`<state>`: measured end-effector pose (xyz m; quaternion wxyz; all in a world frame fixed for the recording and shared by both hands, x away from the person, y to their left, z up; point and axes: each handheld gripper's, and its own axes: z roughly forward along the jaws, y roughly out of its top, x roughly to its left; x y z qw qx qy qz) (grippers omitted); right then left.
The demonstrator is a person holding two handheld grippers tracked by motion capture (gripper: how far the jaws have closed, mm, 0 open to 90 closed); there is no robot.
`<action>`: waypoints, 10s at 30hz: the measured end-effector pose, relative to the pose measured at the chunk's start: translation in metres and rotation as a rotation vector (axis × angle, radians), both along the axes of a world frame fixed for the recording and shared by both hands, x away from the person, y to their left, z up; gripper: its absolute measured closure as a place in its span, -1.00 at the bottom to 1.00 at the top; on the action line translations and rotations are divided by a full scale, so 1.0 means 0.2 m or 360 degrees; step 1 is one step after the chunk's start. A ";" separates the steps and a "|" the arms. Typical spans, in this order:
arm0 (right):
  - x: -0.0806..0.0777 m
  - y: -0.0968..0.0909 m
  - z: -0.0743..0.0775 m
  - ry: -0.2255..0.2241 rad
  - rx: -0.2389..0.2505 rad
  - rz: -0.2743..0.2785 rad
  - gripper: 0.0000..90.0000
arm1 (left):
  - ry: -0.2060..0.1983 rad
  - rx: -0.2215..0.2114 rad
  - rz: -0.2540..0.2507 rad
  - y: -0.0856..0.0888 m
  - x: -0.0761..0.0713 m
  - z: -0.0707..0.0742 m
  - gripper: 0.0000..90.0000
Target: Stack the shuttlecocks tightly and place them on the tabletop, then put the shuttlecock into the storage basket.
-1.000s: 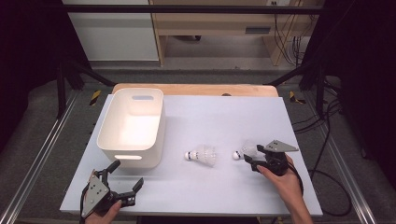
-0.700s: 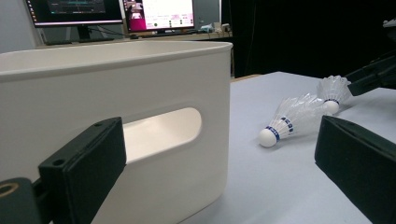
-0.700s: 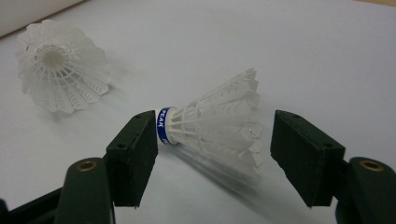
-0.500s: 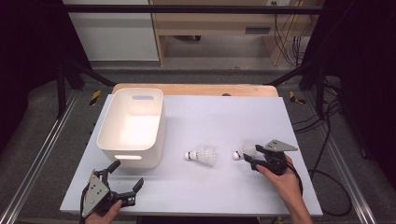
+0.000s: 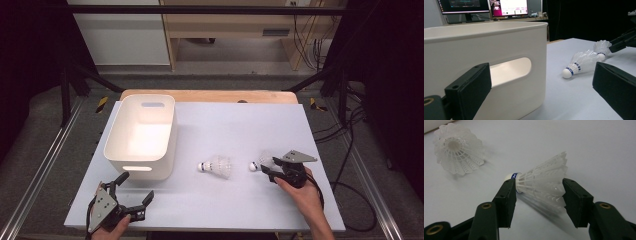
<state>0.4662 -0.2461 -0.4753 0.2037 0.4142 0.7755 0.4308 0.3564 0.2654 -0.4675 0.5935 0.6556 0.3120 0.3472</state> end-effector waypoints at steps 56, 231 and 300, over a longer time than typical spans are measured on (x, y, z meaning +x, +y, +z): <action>-0.08 0.15 0.00 -0.0121 -0.0052 0.0386 1.00 | 0.0000 0.0000 0.0005 0.00 0.00 0.00 -0.95; -0.12 0.50 -0.02 0.0005 -0.0184 0.0376 -0.77 | -0.0015 -0.0021 -0.0005 0.00 -0.01 0.01 -0.97; -0.19 0.44 -0.01 0.0011 0.0046 0.0360 -0.82 | -0.0037 -0.0028 -0.0010 0.00 -0.01 0.01 -0.98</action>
